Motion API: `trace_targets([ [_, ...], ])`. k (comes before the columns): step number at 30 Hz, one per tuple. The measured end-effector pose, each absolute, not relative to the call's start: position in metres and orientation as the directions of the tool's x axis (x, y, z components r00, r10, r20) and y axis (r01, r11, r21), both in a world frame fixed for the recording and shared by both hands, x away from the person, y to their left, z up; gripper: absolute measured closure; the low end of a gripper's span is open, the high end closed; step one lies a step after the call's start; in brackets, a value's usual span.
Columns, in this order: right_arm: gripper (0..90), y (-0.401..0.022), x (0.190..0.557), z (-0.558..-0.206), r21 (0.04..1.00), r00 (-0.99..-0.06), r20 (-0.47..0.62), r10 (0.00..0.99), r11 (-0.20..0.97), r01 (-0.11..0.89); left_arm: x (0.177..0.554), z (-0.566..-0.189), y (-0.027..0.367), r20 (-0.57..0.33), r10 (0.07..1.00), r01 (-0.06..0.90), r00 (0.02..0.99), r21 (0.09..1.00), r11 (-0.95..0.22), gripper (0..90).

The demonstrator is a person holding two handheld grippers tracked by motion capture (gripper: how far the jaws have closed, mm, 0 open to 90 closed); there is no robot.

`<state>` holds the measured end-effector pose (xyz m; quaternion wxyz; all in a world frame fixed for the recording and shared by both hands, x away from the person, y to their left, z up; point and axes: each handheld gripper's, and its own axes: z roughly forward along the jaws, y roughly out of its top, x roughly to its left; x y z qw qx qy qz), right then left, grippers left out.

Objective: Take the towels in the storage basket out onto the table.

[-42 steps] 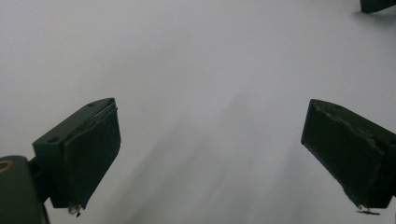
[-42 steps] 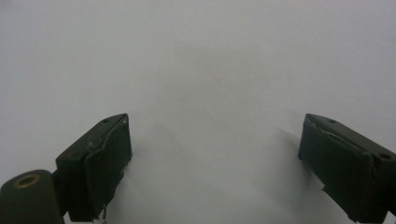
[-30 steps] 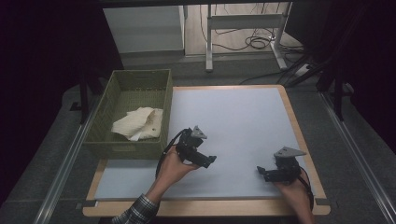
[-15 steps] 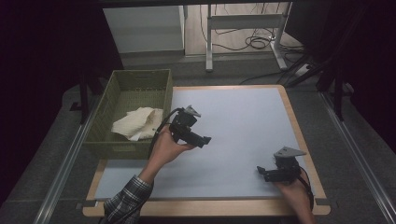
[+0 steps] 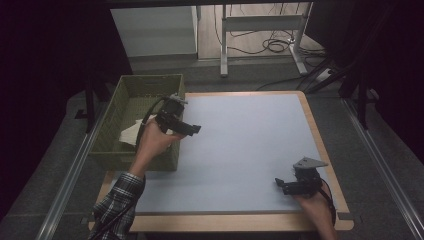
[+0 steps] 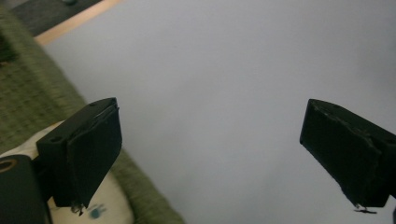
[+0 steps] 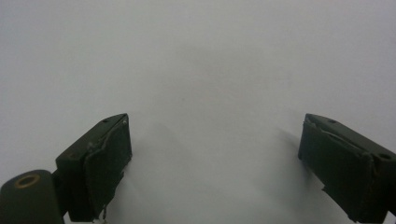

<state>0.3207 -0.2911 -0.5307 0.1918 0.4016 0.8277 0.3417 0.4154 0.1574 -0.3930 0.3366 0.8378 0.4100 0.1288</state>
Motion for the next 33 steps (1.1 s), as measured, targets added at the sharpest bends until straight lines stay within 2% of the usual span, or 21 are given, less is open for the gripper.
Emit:
trace_targets([
  [11,9.7,-0.291,0.321,-0.531,0.719,-0.604,-0.043,0.796,0.444,0.534,0.43,-0.388,0.215,-0.035,0.843,0.641,0.536,0.667,-0.379,7.8],
  [17,9.7,-0.291,0.321,-0.531,0.719,-0.604,-0.043,0.796,0.444,0.534,0.446,-0.406,0.245,-0.04,0.882,0.691,0.469,0.639,-0.338,7.4],
  [22,9.7,-0.291,0.321,-0.531,0.719,-0.604,-0.043,0.796,0.444,0.534,0.464,-0.438,0.262,-0.056,0.9,0.748,0.432,0.58,-0.323,5.1],
  [33,9.7,-0.291,0.321,-0.531,0.72,-0.604,-0.042,0.796,0.444,0.534,0.494,-0.483,0.269,-0.072,0.932,0.868,0.354,0.397,-0.299,2.2],
])
